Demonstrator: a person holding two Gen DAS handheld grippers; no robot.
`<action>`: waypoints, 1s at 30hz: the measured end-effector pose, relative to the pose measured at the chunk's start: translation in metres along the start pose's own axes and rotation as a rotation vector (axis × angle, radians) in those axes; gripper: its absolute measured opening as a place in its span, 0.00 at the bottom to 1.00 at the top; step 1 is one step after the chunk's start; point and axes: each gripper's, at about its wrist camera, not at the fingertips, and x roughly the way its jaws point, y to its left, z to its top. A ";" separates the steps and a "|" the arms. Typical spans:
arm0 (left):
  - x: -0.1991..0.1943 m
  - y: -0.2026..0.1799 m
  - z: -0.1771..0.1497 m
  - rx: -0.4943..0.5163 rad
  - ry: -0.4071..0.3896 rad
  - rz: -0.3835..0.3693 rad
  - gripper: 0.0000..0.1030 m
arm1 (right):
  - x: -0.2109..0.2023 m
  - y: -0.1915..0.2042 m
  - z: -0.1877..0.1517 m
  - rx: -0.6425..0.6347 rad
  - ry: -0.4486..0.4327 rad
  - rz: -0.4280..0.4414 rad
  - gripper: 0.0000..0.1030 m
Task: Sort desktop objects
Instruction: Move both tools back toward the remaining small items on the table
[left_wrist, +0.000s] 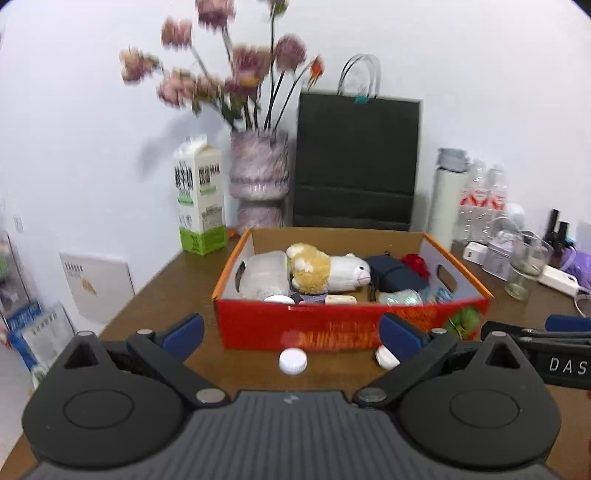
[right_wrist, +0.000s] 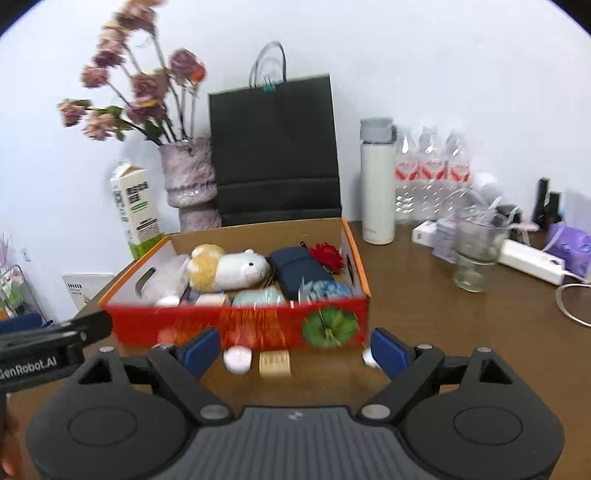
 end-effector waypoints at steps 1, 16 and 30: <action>-0.016 0.000 -0.012 0.023 -0.026 -0.010 1.00 | -0.014 0.002 -0.013 -0.029 -0.024 0.009 0.87; -0.159 0.013 -0.134 -0.001 -0.024 -0.024 1.00 | -0.147 0.001 -0.157 -0.154 -0.030 -0.018 0.91; -0.138 0.027 -0.116 -0.003 -0.009 -0.062 1.00 | -0.155 -0.001 -0.145 -0.131 -0.066 -0.012 0.87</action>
